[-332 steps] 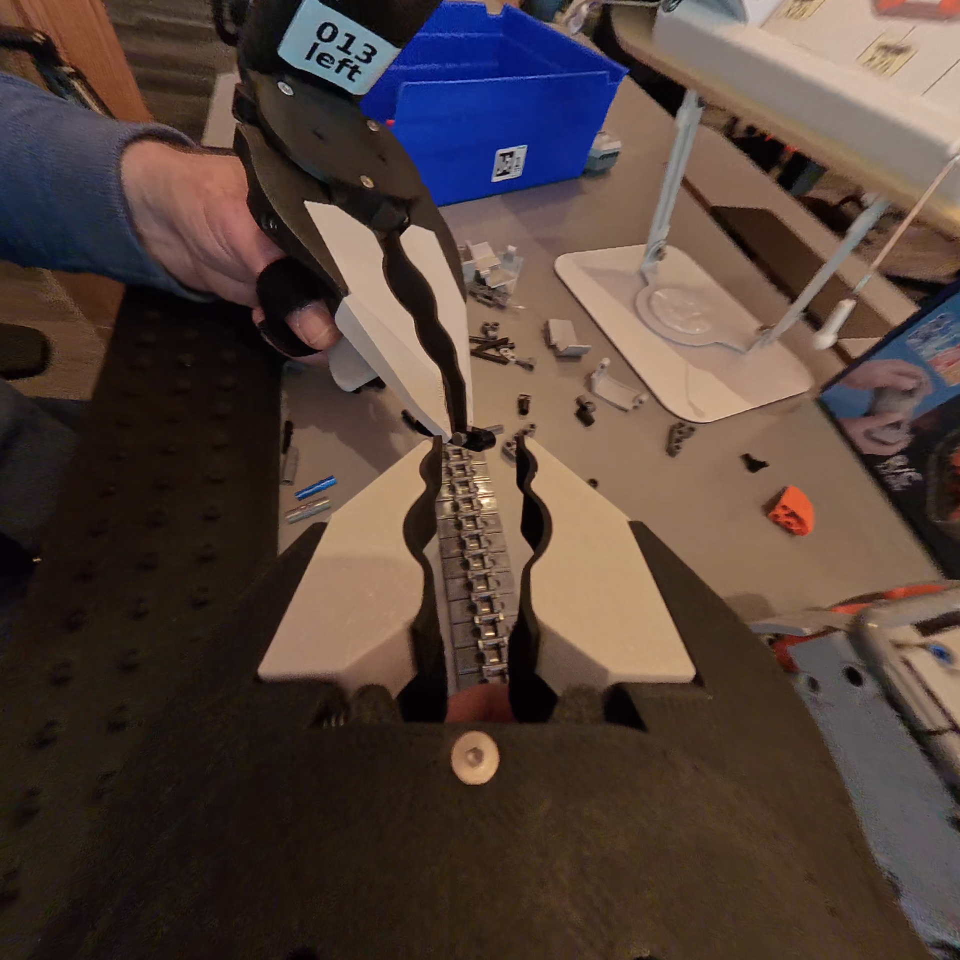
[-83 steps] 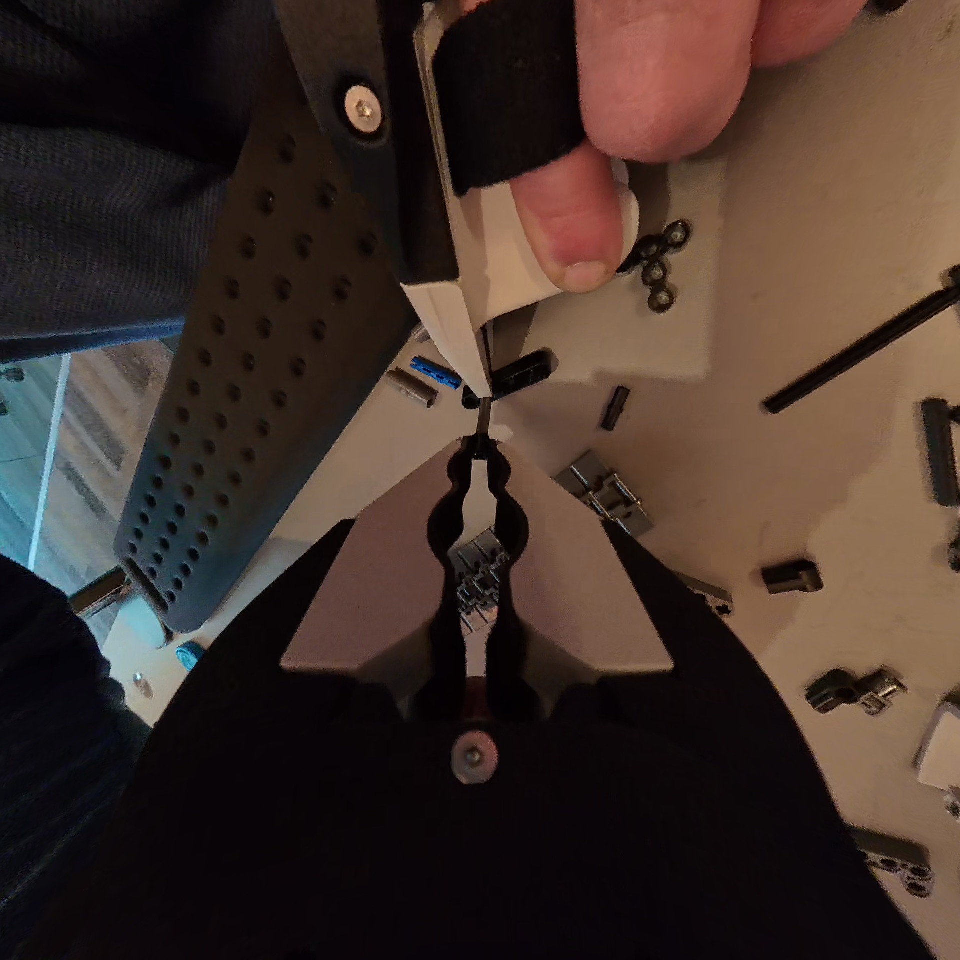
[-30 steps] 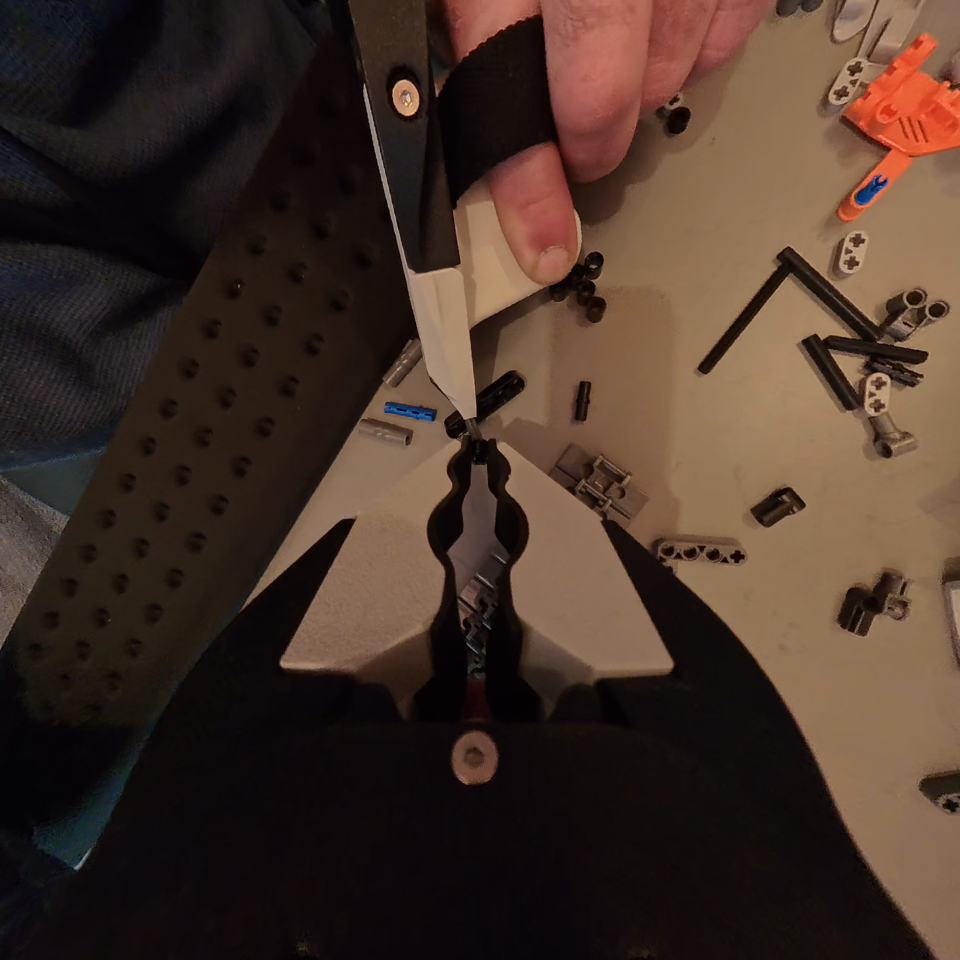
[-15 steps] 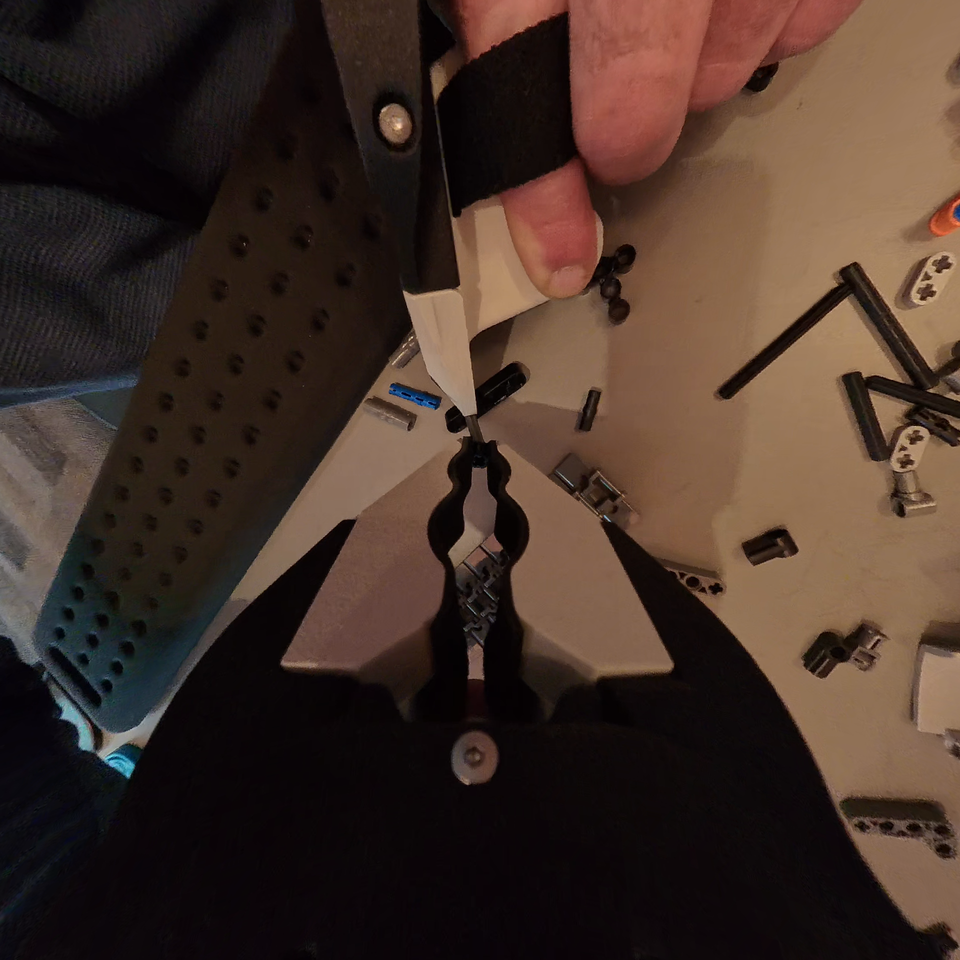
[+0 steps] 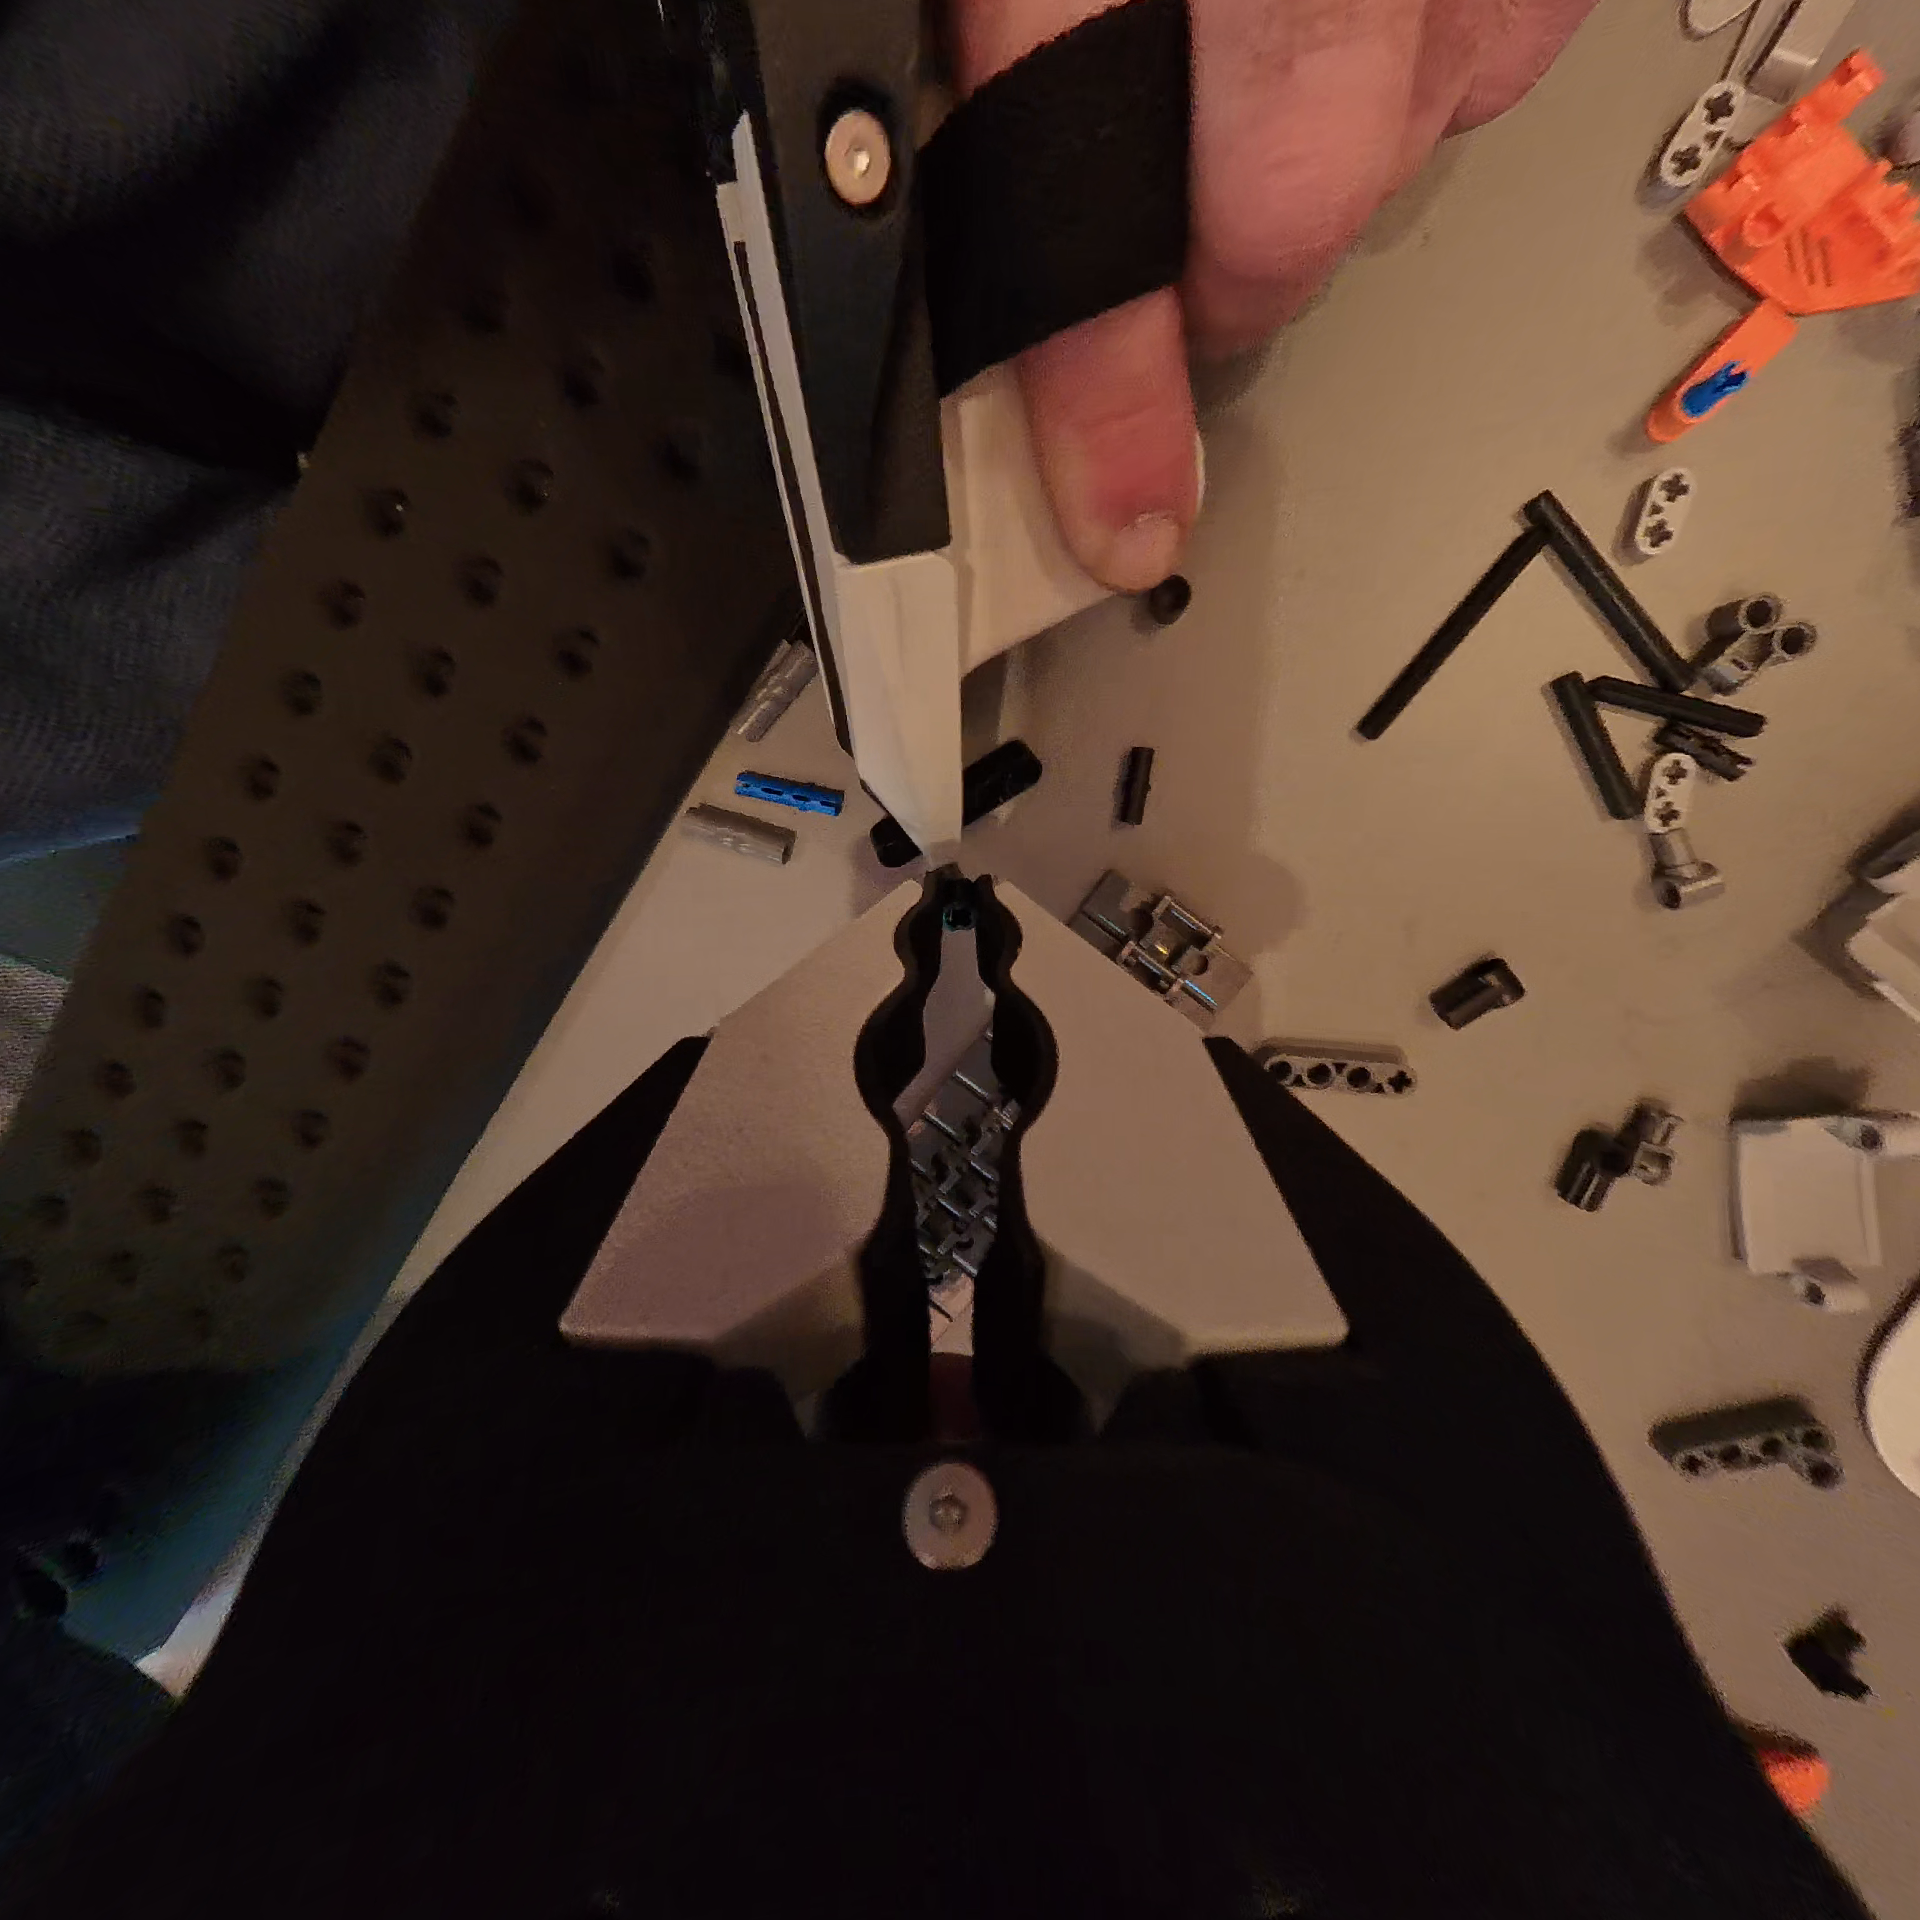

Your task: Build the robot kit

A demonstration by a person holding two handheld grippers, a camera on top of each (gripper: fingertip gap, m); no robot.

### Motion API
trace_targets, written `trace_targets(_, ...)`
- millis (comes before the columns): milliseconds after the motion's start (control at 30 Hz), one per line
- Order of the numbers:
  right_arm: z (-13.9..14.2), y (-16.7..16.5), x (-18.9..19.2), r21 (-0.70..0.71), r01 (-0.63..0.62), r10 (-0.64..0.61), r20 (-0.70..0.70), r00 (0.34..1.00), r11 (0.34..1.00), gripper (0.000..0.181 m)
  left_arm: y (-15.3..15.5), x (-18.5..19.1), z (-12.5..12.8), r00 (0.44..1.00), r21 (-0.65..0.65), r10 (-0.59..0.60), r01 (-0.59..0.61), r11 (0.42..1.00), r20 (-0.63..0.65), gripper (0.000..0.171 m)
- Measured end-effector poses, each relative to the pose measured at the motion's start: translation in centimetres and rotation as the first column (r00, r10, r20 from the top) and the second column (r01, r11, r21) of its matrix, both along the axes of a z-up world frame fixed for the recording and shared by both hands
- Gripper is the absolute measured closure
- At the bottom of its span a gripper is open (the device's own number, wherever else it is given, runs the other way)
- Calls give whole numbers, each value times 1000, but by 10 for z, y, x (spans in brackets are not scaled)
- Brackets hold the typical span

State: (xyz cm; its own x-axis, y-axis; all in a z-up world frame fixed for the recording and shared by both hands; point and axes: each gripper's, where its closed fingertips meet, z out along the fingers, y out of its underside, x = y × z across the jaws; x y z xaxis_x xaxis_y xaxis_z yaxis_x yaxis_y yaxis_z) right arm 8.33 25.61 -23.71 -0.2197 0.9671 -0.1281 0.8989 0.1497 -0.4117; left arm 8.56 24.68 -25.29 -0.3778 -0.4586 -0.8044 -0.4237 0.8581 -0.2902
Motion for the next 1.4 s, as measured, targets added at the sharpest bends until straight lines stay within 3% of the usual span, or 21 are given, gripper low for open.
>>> trace_targets(133, 1, 0, 4, 83, 12, -13, 11, 1000, 996, 179, 7, -1, 5, 999, -27, 46, -45, 999, 23, 145)
trace_targets(333, 0, -2, 14, 167, -19, 11, 50, 999, 986, 179, 15, -4, 15, 992, -248, 121, -110, 963, 29, 144)
trace_targets(467, 3, -2, 17, 210, -32, 15, 80, 997, 977, 179, 14, -4, 10, 993, -343, 116, -122, 931, -38, 148)
trace_targets(633, -3, -6, 17, 153, 65, -59, -42, 997, 986, 178, 17, -6, 1, 990, -349, 75, -113, 930, -123, 147)
trace_targets(800, -5, -8, 18, 45, 214, -198, -228, 953, 976, 178, 12, -5, -3, 985, -348, 7, -68, 935, -173, 143)
trace_targets(1000, -18, -12, 27, 23, 271, -259, -230, 938, 962, 178, 9, 3, -8, 980, -348, -5, -66, 935, -200, 162)
trace_targets(1267, -25, -19, 33, 28, 309, -292, -251, 923, 951, 171, 12, 5, -4, 981, -381, 9, -84, 921, -195, 148)
trace_targets(1400, -16, -20, 35, -7, 330, -318, -287, 903, 944, 157, 14, 8, -6, 976, -396, 10, -97, 913, -216, 157)
